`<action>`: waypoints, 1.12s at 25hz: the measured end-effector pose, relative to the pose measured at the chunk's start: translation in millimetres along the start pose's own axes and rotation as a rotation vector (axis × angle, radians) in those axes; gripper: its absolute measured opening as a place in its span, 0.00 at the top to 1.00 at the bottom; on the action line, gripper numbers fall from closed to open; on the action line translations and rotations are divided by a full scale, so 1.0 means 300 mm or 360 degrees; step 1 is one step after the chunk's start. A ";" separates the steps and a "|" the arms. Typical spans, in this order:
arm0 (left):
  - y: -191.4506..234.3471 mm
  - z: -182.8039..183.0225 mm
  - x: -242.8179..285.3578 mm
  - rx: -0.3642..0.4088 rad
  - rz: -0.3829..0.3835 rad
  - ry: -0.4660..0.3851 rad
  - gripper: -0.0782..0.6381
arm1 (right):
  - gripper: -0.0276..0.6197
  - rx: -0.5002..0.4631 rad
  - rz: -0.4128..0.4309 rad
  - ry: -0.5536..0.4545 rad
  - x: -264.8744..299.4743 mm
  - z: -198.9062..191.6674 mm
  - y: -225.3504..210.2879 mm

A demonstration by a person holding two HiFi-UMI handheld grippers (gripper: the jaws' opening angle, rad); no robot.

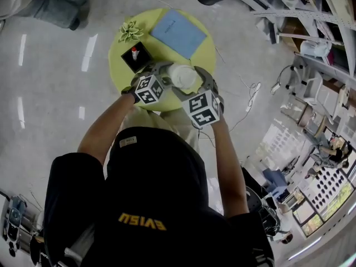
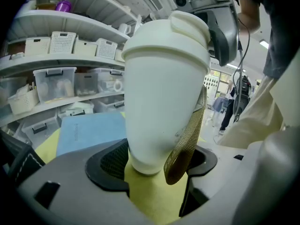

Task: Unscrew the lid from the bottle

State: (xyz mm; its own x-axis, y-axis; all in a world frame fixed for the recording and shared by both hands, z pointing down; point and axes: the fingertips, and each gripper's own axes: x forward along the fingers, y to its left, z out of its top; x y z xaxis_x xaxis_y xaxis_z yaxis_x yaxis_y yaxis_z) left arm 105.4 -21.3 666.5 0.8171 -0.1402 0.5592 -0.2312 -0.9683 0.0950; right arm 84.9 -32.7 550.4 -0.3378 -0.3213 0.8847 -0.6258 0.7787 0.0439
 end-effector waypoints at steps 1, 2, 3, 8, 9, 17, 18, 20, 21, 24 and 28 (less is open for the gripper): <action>-0.001 -0.001 -0.002 -0.0001 0.0002 0.0002 0.41 | 0.30 -0.0089 0.0044 0.0010 -0.001 -0.001 0.008; -0.003 -0.002 -0.003 -0.0002 0.0003 0.0004 0.41 | 0.30 -0.0179 0.0086 0.0022 -0.002 -0.002 0.014; -0.004 -0.001 -0.004 0.0001 0.0003 0.0006 0.41 | 0.30 -0.0268 0.0123 0.0039 -0.004 -0.004 0.019; 0.006 0.000 -0.002 0.0020 0.0025 0.0007 0.42 | 0.30 -0.0648 0.0244 0.0154 0.004 -0.015 0.022; 0.006 -0.001 -0.002 0.0017 0.0030 0.0008 0.42 | 0.29 -0.0682 0.0256 0.0167 0.006 -0.018 0.025; 0.009 -0.002 -0.002 0.0035 0.0055 0.0006 0.42 | 0.19 -0.0213 0.0142 0.0039 -0.014 -0.001 0.004; 0.008 -0.005 -0.003 0.0036 0.0055 0.0006 0.42 | 0.19 -0.0075 0.0087 0.0006 -0.019 0.000 -0.009; 0.006 -0.005 -0.005 0.0045 0.0049 0.0004 0.42 | 0.19 0.0247 0.0005 -0.0060 -0.029 -0.003 -0.028; 0.005 -0.004 -0.006 0.0050 0.0047 0.0004 0.42 | 0.19 0.0415 -0.0021 -0.0089 -0.032 -0.008 -0.032; 0.002 -0.005 -0.005 0.0063 0.0050 0.0006 0.42 | 0.20 0.0763 -0.0110 -0.0132 -0.033 -0.018 -0.036; 0.006 -0.006 0.000 0.0064 0.0054 0.0008 0.42 | 0.34 0.0705 -0.0216 -0.0091 -0.027 -0.011 -0.028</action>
State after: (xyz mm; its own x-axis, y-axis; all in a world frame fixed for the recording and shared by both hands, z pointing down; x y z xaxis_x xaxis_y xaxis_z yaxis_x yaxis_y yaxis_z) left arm 103.9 -22.8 668.2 0.8064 -0.1719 0.5658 -0.2369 -0.9706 0.0428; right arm 95.0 -34.9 544.4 -0.2626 -0.4430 0.8572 -0.9026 0.4267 -0.0560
